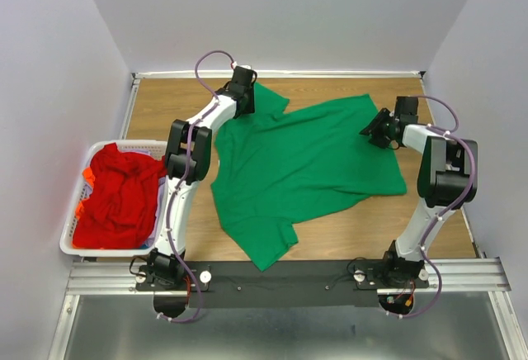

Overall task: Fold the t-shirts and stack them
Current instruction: Flatten the tshirt out

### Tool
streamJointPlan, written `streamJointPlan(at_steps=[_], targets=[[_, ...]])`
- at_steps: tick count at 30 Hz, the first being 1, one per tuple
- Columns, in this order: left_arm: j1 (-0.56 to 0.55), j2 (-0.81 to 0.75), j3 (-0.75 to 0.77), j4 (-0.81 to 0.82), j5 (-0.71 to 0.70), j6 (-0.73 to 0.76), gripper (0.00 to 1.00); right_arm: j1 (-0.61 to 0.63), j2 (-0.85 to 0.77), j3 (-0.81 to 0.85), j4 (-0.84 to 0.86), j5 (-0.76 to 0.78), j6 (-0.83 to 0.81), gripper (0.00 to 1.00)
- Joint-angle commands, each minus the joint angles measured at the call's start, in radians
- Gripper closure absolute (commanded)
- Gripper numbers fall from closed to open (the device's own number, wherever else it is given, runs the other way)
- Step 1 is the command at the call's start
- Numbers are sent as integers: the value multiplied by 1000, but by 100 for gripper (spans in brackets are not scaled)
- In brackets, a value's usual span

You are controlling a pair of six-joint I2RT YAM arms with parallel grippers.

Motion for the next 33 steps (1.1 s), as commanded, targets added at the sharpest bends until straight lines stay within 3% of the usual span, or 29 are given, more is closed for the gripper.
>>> streamJointPlan(at_steps=[1, 10, 18, 23, 33], targets=[[6, 25, 5, -18, 49, -12, 55, -4, -42, -34, -6, -6, 15, 46], [43, 91, 57, -109, 87, -68, 55, -4, -82, -74, -6, 22, 31, 46], [71, 79, 46, -106, 126, -150, 61, -7, -91, -92, -10, 103, 49, 45], [72, 37, -33, -48, 106, -200, 61, -39, -99, -114, -30, 194, 70, 45], [82, 45, -14, -40, 86, -272, 61, -107, -109, -140, -75, 281, 112, 44]])
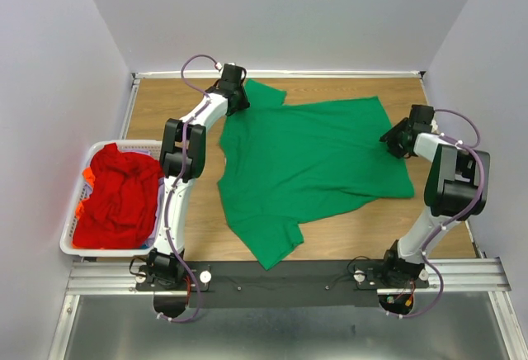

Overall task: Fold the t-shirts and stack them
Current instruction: Flatten the tshirt out

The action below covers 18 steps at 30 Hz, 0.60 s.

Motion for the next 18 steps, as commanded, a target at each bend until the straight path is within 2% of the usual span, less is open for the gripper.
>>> streamJointPlan(at_steps=[1, 5, 9, 11, 14, 18], targets=[[16, 24, -23, -57, -19, -50, 61, -16, -10, -14, -69, 107, 13, 44], [22, 37, 43, -73, -30, -24, 57, -14, -19, 38, -75, 51, -45, 41], [16, -17, 46, -39, -18, 14, 36, -10, -82, 61, -109, 49, -79, 39], [8, -61, 43, -33, -36, 32, 28, -10, -129, 55, -143, 69, -84, 37], [-1, -141, 18, -34, -70, 77, 22, -10, -197, 24, -222, 100, -84, 32], [-27, -311, -95, -39, -117, 132, 21, -10, -295, -25, -329, 118, -99, 28]])
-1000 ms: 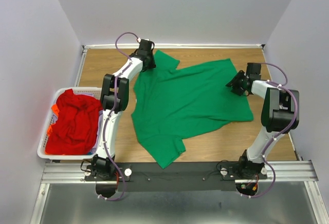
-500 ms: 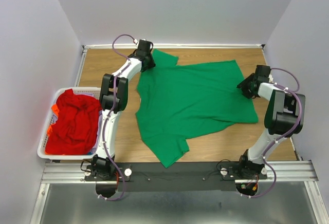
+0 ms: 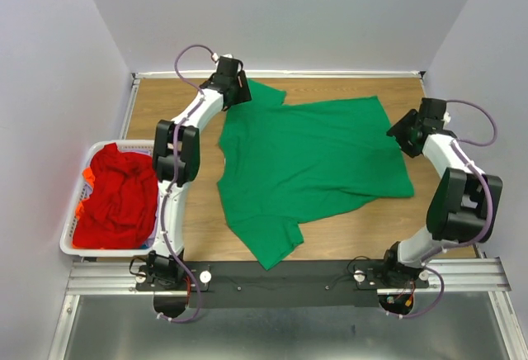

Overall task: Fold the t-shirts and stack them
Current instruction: Flatten the tshirt out

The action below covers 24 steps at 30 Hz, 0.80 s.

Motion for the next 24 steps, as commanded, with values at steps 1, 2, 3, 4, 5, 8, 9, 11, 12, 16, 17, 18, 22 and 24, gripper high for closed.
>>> streamJointPlan(at_steps=[1, 2, 3, 4, 5, 8, 9, 11, 12, 16, 17, 18, 22, 24], targets=[[-31, -234, -134, -3, -99, 89, 21, -6, -124, -73, -178, 80, -28, 27], [-41, -270, -180, -2, -110, 95, 21, -6, -147, -90, -198, 85, -28, 27], [-51, -341, -230, 0, -120, 101, 21, -8, -185, -105, -233, 88, -24, 27], [-68, -376, -332, 12, -134, 118, 21, -9, -207, -135, -249, 84, -18, 27], [-82, -414, -389, 23, -140, 127, 21, -11, -227, -151, -264, 80, -9, 27], [-125, -541, -595, 63, -156, 153, 21, -20, -290, -212, -298, 77, 22, 27], [-134, -570, -641, 70, -156, 159, 21, -26, -299, -231, -305, 79, 30, 27], [-165, -649, -763, 101, -140, 185, 21, -51, -321, -264, -327, 79, 47, 26], [-177, -670, -799, 112, -136, 193, 21, -58, -327, -275, -328, 82, 51, 26], [-211, -765, -948, 193, -117, 218, 20, -77, -342, -314, -330, 93, 79, 26], [-211, -773, -969, 207, -110, 219, 21, -78, -339, -318, -330, 93, 88, 25], [-213, -779, -1003, 216, -104, 224, 20, -81, -335, -323, -327, 93, 93, 26], [-225, -790, -1043, 261, -105, 251, 20, -85, -324, -350, -287, 96, 126, 26], [-232, -787, -1046, 268, -110, 262, 20, -85, -319, -367, -264, 93, 139, 27]])
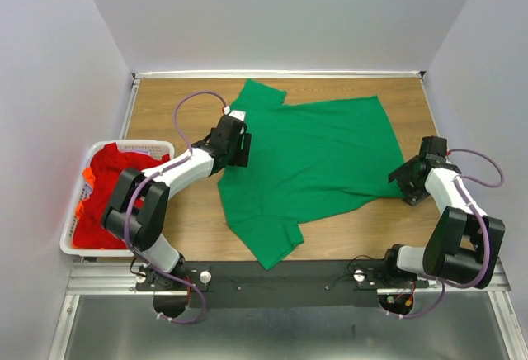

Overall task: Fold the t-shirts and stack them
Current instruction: Flatten the tshirt out

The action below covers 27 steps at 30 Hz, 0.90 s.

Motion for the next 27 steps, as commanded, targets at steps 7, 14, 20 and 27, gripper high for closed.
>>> streamJointPlan(at_steps=[7, 14, 20, 27], targets=[[-34, -24, 16, 96, -11, 46, 20, -9, 14, -99, 81, 46, 73, 32], [-43, -27, 15, 103, -10, 52, 20, -9, 46, -102, 131, 66, 62, 63], [-48, -26, 18, 104, -11, 59, 20, -9, 15, 1, 127, 5, 22, 95], [-53, -23, 13, 103, -24, 67, 20, 0, 147, 203, 110, -66, 22, 99]])
